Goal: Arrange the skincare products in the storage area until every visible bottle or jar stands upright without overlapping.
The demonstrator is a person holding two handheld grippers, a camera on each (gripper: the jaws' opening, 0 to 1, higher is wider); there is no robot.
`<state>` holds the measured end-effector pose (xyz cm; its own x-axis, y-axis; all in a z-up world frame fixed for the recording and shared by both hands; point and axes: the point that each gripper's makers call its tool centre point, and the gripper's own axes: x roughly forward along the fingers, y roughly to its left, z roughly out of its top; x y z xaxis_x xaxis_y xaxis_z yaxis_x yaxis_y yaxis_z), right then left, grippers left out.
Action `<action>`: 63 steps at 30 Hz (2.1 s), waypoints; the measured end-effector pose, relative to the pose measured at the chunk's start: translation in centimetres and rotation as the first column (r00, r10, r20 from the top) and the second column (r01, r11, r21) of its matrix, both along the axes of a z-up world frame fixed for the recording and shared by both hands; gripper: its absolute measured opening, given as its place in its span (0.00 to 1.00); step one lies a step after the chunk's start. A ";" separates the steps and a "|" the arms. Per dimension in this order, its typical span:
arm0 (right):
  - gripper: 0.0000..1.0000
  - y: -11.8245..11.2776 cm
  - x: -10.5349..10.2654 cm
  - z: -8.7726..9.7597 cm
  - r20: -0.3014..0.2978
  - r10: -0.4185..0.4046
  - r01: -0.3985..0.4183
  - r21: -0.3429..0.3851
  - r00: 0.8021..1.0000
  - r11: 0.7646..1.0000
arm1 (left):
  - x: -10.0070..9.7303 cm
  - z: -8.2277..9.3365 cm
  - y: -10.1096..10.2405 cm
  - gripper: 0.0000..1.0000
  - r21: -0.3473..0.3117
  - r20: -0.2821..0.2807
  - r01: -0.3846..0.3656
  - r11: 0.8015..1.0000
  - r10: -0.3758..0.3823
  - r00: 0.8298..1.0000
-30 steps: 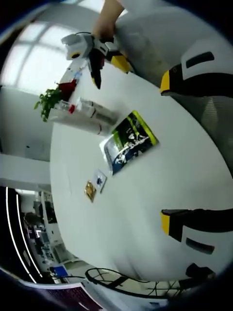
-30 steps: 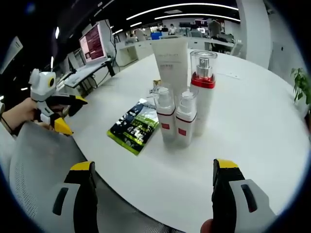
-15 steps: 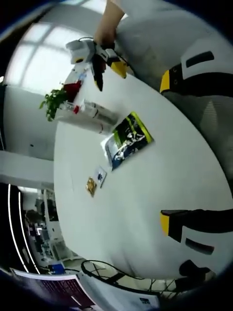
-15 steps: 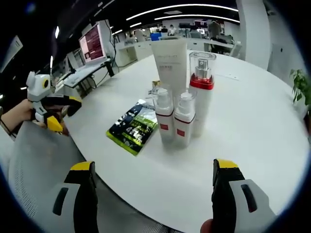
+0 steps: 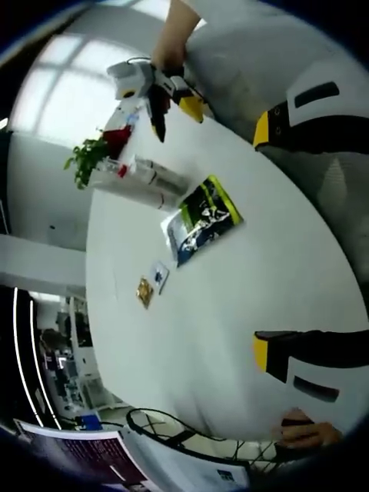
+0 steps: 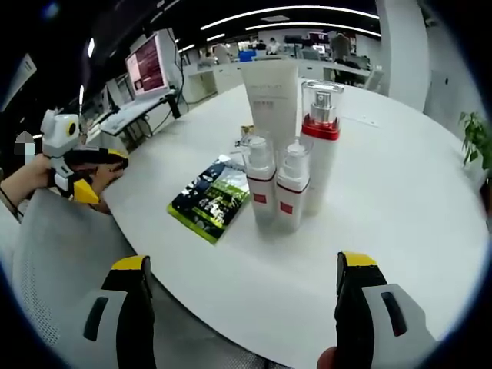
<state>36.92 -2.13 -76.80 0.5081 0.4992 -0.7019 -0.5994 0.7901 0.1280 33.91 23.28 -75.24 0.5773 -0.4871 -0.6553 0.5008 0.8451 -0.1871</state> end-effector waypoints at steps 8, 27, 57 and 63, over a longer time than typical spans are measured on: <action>0.99 -0.1 0.0 0.2 0.004 -0.003 0.003 0.001 1.000 1.000 | -0.1 -0.1 0.1 0.90 0.019 -0.005 0.012 1.000 -0.012 1.000; 0.99 0.5 -0.6 0.0 -0.013 0.013 -0.013 0.003 1.000 1.000 | 5.0 -0.4 -1.3 0.85 0.082 0.004 0.077 0.994 -0.077 0.997; 0.99 0.3 -0.1 0.0 -0.026 -0.013 0.014 0.042 1.000 0.999 | 16.4 -3.1 -5.0 0.77 0.170 -0.037 0.256 0.952 -0.253 0.967; 0.99 0.0 0.0 0.3 -0.025 -0.040 0.041 0.056 0.999 0.998 | 18.5 -4.1 -6.0 0.74 0.179 -0.042 0.270 0.946 -0.267 0.963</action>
